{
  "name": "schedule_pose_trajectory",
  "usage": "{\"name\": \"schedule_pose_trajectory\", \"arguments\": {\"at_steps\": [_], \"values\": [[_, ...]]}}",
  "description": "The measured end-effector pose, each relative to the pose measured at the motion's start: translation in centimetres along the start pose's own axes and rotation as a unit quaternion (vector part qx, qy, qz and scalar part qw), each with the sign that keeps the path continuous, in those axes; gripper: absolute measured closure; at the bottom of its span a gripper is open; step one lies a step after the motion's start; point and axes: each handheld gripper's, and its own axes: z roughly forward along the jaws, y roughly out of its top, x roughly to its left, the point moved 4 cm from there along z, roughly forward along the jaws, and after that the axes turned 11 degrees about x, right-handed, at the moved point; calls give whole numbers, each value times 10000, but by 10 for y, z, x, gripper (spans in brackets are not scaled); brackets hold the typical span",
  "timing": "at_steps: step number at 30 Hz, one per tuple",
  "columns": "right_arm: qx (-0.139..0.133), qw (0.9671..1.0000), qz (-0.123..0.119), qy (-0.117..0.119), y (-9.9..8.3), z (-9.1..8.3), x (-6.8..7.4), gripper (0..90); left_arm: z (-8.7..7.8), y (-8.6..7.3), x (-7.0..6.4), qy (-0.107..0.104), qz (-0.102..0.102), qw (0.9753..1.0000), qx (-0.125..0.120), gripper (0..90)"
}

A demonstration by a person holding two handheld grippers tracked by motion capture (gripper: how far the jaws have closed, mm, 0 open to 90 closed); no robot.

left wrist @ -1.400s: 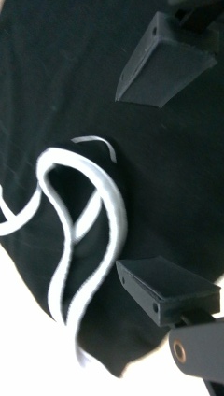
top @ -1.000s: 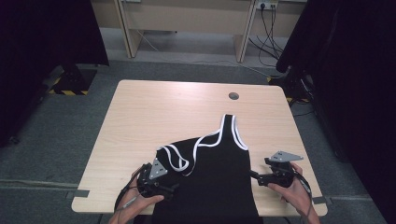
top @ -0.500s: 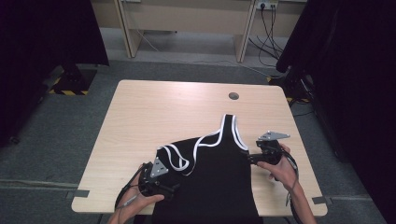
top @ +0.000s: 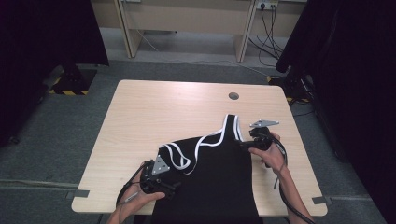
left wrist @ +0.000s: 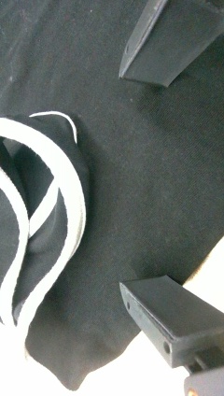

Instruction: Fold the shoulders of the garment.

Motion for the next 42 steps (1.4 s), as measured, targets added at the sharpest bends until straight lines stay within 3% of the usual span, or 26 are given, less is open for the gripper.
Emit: {"name": "schedule_pose_trajectory", "arguments": {"at_steps": [5, 20, 22, 24, 27, 30, 33, 35, 38, 42], "values": [[148, 9999, 69, -33, 13, 15, -4, 196, 0, 0, 0, -1, 1, 10000, -1, 6], [336, 9991, 258, -24, 30, 37, -16, 198, 0, 0, 0, 0, 4, 10000, -1, 4], [267, 9991, 343, -15, 33, 39, -18, 205, 0, 0, 0, 1, 6, 10000, 1, 3], [241, 9993, 276, -27, 35, 41, -17, 223, 0, 0, 0, -4, 8, 10000, 3, 3], [222, 9997, 41, -86, 36, 42, -15, 344, 0, 0, 0, -4, 9, 10000, 5, 1], [137, 9998, -100, 41, 36, 40, -12, 590, 0, 0, 0, -2, 10, 10000, 5, 1], [108, 9997, -119, 201, 35, 39, -11, 771, 0, 0, 0, -2, 9, 10000, 4, 1], [116, 9992, -53, 384, 34, 38, -11, 831, 0, 0, 0, -1, 9, 10000, 5, 1], [103, 9990, -69, 423, 34, 36, -10, 837, 0, 0, 0, -1, 9, 10000, 3, 1], [-258, 9977, -164, 608, 36, 20, -4, 838, 0, 0, 0, -1, 7, 10000, 3, 1]]}}
